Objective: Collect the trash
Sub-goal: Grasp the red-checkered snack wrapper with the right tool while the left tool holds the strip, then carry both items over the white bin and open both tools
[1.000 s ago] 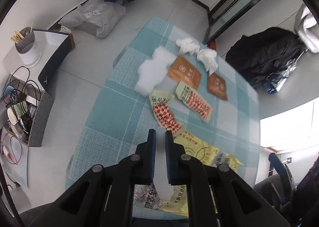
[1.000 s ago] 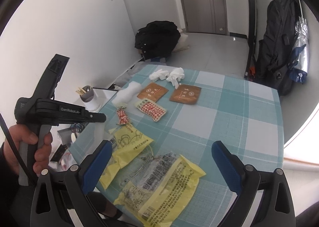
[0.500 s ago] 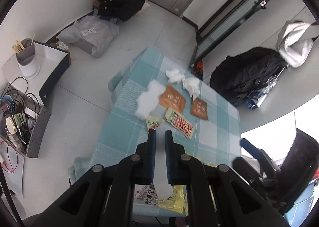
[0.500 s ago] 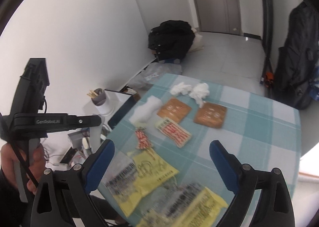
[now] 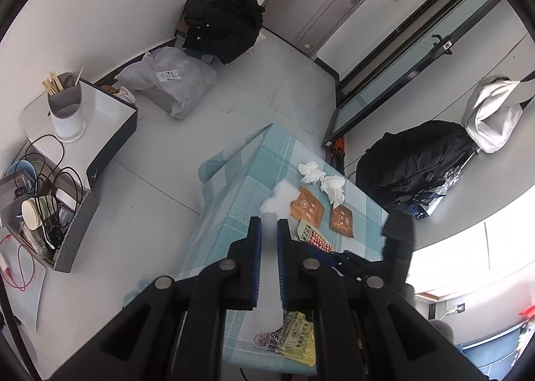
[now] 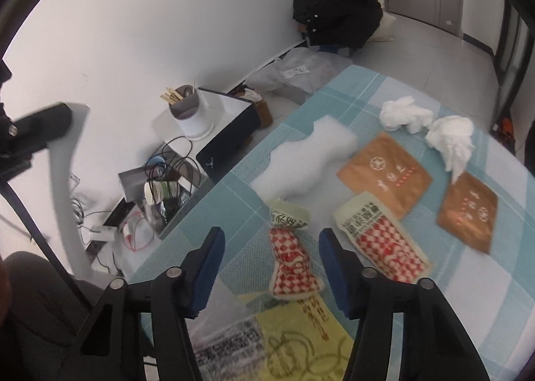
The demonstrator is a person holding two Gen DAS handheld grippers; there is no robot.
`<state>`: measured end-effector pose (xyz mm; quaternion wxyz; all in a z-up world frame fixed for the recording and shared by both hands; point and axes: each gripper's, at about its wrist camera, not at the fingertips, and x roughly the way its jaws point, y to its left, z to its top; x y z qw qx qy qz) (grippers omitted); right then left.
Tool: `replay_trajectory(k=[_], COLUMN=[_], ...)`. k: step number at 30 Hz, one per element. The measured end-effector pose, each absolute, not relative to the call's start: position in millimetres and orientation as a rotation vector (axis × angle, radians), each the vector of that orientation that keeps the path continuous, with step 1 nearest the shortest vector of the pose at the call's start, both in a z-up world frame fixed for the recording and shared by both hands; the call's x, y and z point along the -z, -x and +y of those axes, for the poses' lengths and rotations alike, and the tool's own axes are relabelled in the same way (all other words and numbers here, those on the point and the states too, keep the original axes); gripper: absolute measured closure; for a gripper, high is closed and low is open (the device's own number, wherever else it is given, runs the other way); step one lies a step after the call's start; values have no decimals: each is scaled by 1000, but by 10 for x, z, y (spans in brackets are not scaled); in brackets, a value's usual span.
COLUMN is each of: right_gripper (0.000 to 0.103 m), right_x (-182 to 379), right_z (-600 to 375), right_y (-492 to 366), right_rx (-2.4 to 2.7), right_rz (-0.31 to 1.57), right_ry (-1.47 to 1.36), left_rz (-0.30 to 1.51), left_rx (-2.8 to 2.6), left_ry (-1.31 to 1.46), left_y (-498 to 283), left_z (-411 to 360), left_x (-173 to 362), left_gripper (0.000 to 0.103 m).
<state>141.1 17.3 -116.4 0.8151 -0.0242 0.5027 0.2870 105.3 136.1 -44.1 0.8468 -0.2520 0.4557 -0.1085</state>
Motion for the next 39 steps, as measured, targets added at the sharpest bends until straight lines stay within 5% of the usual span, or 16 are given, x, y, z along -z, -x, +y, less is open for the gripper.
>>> replay_trajectory(k=[5,15,24,39], right_gripper=[78,78,78,78], right_x=[1299,1066,210,-963], right_z=[268,-22,-931,-3398], right_y=[-1426,-1297,-824,341], right_rx=[-554,-543,-485,-113], right_rz=[1043,990,826,594], right_ry=[140,87,-19,-194], left_rz=[969,975,929,884], left_rx=[227,261,390,718], left_ry=[544,533,485,314], left_y=[-1060,-1082,-1105,-960], left_z=[1401,1264,730,-1413], left_x=[464,422,195,-499], left_gripper=[98,98,98,98])
